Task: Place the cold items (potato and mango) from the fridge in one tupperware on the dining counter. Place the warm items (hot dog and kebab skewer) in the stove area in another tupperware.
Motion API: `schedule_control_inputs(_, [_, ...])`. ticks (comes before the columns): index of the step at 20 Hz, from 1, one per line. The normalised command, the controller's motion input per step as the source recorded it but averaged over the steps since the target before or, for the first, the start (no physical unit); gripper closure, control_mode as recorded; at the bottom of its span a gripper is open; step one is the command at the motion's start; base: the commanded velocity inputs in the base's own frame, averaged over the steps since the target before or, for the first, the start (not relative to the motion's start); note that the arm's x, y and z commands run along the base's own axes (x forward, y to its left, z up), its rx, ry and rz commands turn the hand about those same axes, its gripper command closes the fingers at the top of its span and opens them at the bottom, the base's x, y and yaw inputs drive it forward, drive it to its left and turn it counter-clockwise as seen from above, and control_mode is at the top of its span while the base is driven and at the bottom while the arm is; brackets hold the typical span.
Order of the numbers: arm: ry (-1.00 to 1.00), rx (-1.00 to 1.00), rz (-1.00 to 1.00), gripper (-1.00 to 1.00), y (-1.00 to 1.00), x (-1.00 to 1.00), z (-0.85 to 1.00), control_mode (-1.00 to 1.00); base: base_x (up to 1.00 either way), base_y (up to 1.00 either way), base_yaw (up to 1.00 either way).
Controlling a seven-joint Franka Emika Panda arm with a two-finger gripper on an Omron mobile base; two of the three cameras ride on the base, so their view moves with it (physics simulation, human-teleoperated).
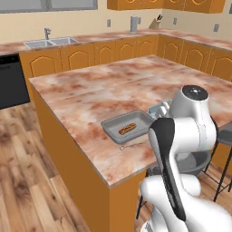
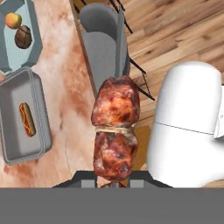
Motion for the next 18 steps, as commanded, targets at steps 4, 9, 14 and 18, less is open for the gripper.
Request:
schedule_control_inputs(4, [0.28, 0.07, 0.02, 1.00, 0.00, 1.00, -0.07, -1.00, 0.00, 0.00, 0.00])
schedule_control_inputs(9, [0.23, 0.02, 0.04, 1.00, 0.00, 1.00, -0.16, -1.00, 0.00, 0.00, 0.00])
schedule_control_inputs(14, [0.22, 0.00, 0.06, 1.00, 0.00, 0.99, -0.38, -1.00, 0.00, 0.00, 0.00])
schedule_control_inputs(18, [0.19, 0.00, 0.07, 1.00, 0.00, 0.94, -0.50, -1.00, 0.00, 0.00, 0.00])
